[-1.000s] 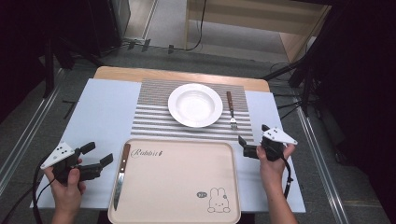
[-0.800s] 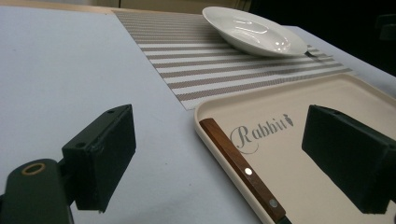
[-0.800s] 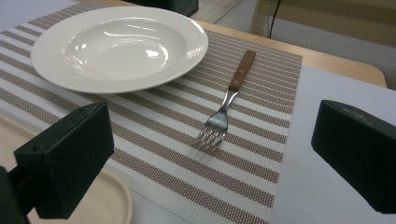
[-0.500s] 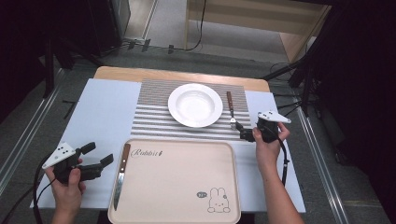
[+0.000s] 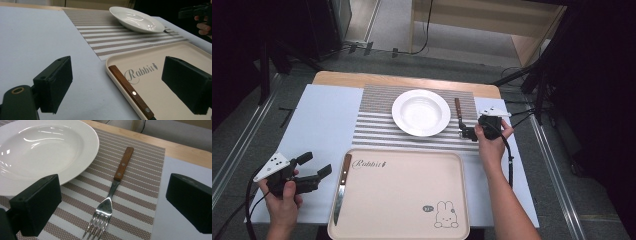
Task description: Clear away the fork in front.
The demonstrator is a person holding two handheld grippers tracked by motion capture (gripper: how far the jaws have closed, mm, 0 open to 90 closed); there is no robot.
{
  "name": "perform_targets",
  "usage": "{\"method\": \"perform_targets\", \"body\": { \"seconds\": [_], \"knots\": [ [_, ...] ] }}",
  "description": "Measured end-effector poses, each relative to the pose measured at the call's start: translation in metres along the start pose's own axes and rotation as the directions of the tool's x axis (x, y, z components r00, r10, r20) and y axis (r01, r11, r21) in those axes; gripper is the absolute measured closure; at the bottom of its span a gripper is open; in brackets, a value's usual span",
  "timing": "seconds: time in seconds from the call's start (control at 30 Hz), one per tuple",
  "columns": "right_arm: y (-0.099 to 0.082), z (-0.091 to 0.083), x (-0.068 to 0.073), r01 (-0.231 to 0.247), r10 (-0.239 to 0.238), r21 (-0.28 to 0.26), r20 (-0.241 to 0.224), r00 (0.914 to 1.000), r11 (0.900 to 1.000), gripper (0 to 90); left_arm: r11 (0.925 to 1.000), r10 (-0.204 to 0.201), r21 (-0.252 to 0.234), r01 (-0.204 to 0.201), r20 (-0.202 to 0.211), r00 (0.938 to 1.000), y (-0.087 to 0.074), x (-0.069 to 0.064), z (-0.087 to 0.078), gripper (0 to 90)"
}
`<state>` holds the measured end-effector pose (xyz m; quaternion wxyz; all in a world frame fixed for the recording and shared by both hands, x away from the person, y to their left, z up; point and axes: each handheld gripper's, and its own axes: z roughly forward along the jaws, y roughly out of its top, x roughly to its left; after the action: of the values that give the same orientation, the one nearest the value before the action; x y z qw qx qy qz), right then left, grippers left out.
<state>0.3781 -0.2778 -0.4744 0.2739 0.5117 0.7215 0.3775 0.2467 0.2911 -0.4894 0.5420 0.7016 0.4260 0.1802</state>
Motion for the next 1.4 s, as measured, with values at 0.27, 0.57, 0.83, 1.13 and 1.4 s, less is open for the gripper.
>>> {"method": "perform_targets", "body": {
  "seconds": [0.27, 0.57, 0.83, 1.13, 1.4],
  "knots": [
    [0.011, 0.022, -0.005, -0.013, 0.013, 0.041, 0.003, 0.9999, 0.9991, 0.0, 1.0000, 0.000, 0.000, 0.000, 0.010, 0.9999, -0.001, 0.002, -0.001, 0.0],
    [0.021, 0.038, -0.009, -0.021, 0.020, 0.086, 0.009, 0.9998, 0.9961, 0.0, 0.9999, 0.012, 0.002, -0.012, 0.008, 0.9999, -0.001, 0.001, -0.001, 0.0],
    [0.026, 0.050, -0.013, -0.057, 0.053, 0.130, 0.031, 0.9981, 0.9899, 0.0, 0.9999, 0.010, -0.005, -0.009, 0.011, 0.9999, -0.001, 0.001, -0.003, 0.0],
    [0.028, 0.065, -0.017, -0.089, 0.093, 0.217, -0.007, 0.9956, 0.9720, 0.0, 0.9999, 0.012, 0.000, -0.012, 0.009, 0.9999, -0.001, 0.001, -0.002, 0.0],
    [0.032, 0.062, -0.024, -0.187, 0.187, 0.132, 0.007, 0.9823, 0.9735, 37.5, 1.0000, 0.005, -0.004, -0.005, 0.007, 1.0000, -0.001, 0.002, -0.003, 0.0]
  ]
}}
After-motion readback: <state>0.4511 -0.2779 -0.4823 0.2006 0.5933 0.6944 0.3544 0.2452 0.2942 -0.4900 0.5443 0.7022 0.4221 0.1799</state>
